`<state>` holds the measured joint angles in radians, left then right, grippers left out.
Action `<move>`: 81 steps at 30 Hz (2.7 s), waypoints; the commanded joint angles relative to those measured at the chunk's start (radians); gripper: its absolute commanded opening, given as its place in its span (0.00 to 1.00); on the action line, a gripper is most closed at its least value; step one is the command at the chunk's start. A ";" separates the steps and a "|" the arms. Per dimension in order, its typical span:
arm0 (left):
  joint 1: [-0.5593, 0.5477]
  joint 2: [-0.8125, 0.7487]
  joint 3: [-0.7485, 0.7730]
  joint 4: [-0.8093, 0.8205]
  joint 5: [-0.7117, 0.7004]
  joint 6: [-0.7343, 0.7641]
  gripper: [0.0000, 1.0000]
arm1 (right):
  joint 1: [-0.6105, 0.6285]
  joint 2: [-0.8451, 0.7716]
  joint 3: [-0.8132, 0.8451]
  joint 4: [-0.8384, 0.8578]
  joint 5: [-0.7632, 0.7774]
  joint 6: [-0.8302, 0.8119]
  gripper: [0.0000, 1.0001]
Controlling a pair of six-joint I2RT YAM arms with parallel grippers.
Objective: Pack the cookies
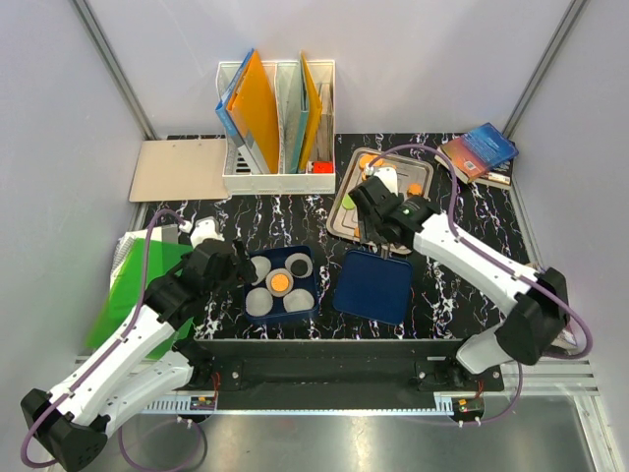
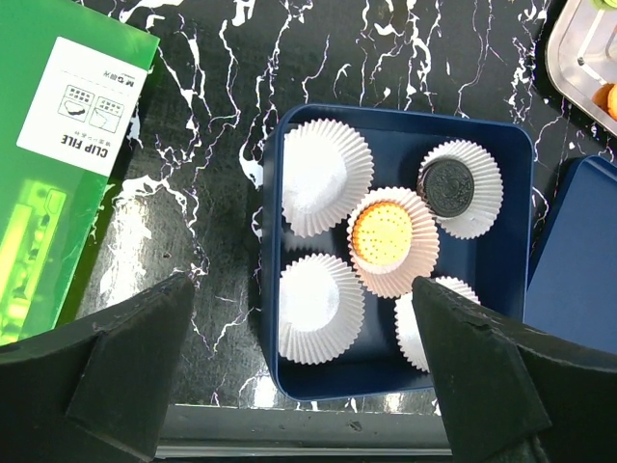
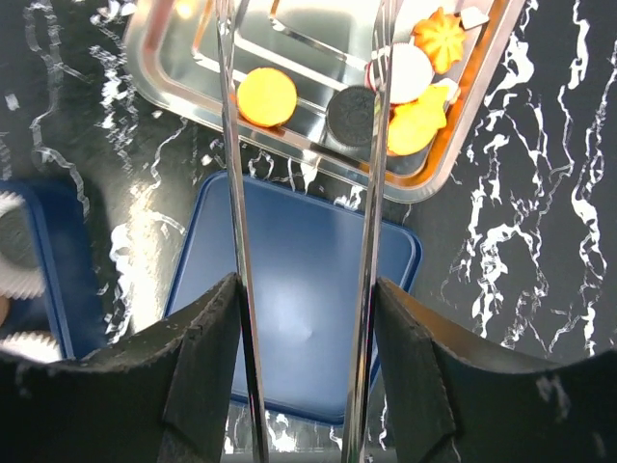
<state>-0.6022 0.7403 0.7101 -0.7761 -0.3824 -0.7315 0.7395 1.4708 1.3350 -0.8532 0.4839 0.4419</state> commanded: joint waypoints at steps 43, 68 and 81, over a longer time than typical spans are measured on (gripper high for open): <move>-0.002 -0.019 -0.029 0.060 0.048 0.003 0.99 | -0.088 -0.012 -0.257 0.088 -0.180 0.075 0.50; -0.002 -0.015 -0.021 0.060 0.039 0.003 0.99 | -0.063 -0.147 -0.119 -0.017 -0.146 0.077 0.36; -0.002 -0.004 0.094 -0.020 -0.074 0.007 0.99 | 0.337 -0.070 0.078 -0.070 -0.064 0.152 0.34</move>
<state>-0.6022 0.7361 0.7151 -0.7792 -0.3737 -0.7307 0.9779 1.3624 1.3346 -0.9207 0.3710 0.5537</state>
